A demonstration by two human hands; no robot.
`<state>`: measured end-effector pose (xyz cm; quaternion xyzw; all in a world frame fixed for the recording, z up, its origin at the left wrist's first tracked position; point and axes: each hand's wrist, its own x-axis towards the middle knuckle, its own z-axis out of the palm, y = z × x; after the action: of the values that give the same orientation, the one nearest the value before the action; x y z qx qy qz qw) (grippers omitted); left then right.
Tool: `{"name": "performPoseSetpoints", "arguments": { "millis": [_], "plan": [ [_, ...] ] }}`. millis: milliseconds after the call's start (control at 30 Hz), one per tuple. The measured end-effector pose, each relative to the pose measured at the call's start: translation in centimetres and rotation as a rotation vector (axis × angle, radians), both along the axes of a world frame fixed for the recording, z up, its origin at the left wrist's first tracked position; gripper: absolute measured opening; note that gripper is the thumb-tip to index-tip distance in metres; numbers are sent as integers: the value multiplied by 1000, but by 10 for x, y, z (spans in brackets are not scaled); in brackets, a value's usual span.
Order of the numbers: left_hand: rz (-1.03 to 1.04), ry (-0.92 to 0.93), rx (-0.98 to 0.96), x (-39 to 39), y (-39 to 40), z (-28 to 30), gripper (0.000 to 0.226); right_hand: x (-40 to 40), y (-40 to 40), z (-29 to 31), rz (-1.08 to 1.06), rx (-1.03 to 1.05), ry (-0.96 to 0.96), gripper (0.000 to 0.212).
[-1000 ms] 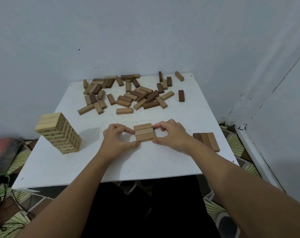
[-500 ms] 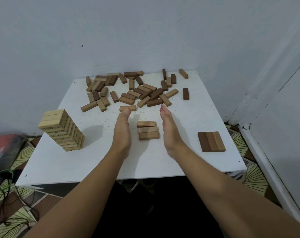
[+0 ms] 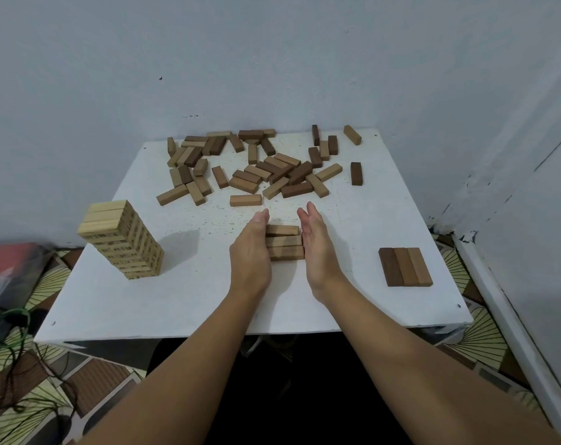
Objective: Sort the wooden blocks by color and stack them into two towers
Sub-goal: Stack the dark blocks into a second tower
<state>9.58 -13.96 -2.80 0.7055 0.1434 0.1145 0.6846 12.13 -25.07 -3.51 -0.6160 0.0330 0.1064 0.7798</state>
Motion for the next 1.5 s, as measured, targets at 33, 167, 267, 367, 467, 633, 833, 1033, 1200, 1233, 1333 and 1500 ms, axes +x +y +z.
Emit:
{"name": "performPoseSetpoints", "arguments": {
  "millis": [33, 167, 267, 367, 467, 633, 833, 1033, 1200, 1233, 1333, 1500],
  "plan": [
    [-6, -13, 18, -1, 0, -1, 66, 0, 0, -1, -1, 3, 6, 54],
    [21, -37, 50, -1, -1, -4, 76, 2, 1, -3, -2, -8, 6, 62],
    [52, -40, 49, -2, -2, -4, 85, 1, 3, -3, -7, -9, 10, 71],
    [88, -47, 23, -3, -4, -3, 85, 1, 3, -2, -23, -19, 13, 75],
    [110, -42, -2, -3, -5, -2, 86, 1, 3, -1, -41, -22, 15, 77],
    [126, -52, -3, -4, -4, -2, 89, -2, 4, 2, -35, -37, 4, 82],
    [129, -48, 30, -5, -4, -5, 81, -9, 5, 2, -18, -89, -26, 90],
    [156, -52, 21, -6, -5, -3, 84, -9, 5, 1, -30, -124, -25, 89],
    [160, -32, 12, -6, -5, -3, 83, -10, 5, 0, -41, -142, -44, 83],
    [158, -32, 21, -6, -5, -3, 82, -10, 5, 0, -37, -152, -50, 83],
    [159, -12, 39, -6, -5, 0, 80, -7, 2, 0, -25, -142, -44, 77],
    [-42, 29, 287, 3, 35, 9, 43, 7, -30, 19, 55, -444, -202, 45]
  ]
}}
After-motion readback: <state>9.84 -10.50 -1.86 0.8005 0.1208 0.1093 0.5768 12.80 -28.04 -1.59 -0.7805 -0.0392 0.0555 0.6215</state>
